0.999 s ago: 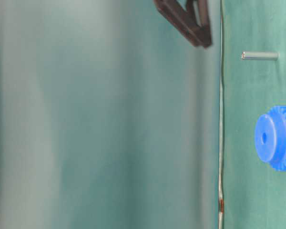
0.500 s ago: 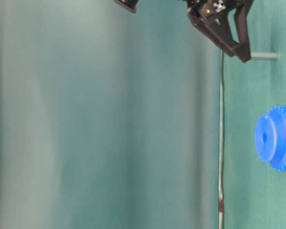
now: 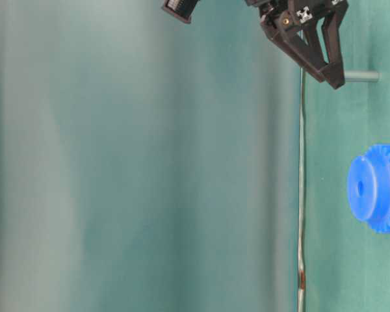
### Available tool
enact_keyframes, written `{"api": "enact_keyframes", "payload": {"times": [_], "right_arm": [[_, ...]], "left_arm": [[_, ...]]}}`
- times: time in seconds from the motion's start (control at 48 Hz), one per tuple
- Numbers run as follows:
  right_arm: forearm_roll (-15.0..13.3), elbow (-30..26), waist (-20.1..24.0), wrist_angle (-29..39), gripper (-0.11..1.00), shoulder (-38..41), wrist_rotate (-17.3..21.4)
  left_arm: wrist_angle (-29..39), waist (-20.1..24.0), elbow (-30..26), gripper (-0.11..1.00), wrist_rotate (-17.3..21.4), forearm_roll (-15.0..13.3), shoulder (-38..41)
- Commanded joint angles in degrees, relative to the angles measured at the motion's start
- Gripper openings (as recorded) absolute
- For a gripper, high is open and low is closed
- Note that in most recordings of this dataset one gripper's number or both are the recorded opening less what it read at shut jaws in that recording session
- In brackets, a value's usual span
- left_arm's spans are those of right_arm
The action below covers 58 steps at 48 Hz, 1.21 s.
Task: Insert the shaft placed at a random location into the center hole of the medium gear at another random location.
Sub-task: 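Close the right gripper on the silver shaft and lift it upright, then carry the held shaft with the right gripper over the blue gear's hole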
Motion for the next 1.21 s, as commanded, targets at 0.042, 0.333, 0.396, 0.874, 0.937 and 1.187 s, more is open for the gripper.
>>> {"api": "enact_keyframes", "payload": {"times": [0.042, 0.333, 0.396, 0.874, 0.937, 1.187], "right_arm": [[0.1, -0.9, -0.3, -0.7, 0.35, -0.6, -1.1], [0.1, -0.9, -0.4, -0.7, 0.13, -0.6, -1.1], [0.2, -0.9, -0.3, -0.6, 0.13, -0.6, -1.1], [0.2, -2.3, -0.3, 9.6, 0.13, -9.5, -0.9], [0.2, -2.8, -0.3, 12.0, 0.13, -11.6, -0.8], [0.2, -4.7, -0.4, 18.8, 0.13, -16.2, -0.7]], "left_arm": [[-0.2, -0.1, -1.2, 0.0, -0.1, 0.1, 0.4], [0.1, -0.1, -1.2, 0.0, -0.1, 0.1, 0.2], [0.2, -0.1, -1.2, 0.0, -0.3, 0.1, 0.1], [0.6, -0.1, -1.2, 0.0, -0.5, 0.2, 0.0], [0.6, -0.1, -1.2, 0.0, -0.5, 0.2, 0.0], [1.0, -0.1, -1.3, 0.0, -0.5, 0.2, 0.1]]}}
